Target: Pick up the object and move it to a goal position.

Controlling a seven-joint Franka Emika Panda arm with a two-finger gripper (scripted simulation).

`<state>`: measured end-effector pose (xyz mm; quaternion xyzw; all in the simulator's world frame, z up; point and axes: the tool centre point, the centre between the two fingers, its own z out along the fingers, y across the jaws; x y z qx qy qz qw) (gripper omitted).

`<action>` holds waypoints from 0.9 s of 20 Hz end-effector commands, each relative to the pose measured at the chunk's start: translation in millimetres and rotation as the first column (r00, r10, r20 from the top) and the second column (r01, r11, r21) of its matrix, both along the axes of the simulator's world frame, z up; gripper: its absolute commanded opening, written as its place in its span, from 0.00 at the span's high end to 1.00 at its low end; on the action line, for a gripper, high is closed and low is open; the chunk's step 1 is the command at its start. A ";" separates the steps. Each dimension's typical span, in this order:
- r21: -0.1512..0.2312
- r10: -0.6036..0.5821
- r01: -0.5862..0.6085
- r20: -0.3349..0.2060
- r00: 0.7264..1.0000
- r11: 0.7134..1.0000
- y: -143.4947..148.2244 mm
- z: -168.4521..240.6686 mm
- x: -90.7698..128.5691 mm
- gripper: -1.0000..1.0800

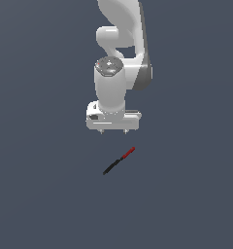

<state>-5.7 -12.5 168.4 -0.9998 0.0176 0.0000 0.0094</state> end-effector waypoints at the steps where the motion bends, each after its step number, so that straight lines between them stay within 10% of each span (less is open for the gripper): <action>1: 0.000 0.000 0.000 0.000 1.000 1.000 0.0 0.0 0.0 0.04; 18: -0.016 0.023 -0.024 -0.031 0.999 1.000 6.2 -8.9 -6.2 0.04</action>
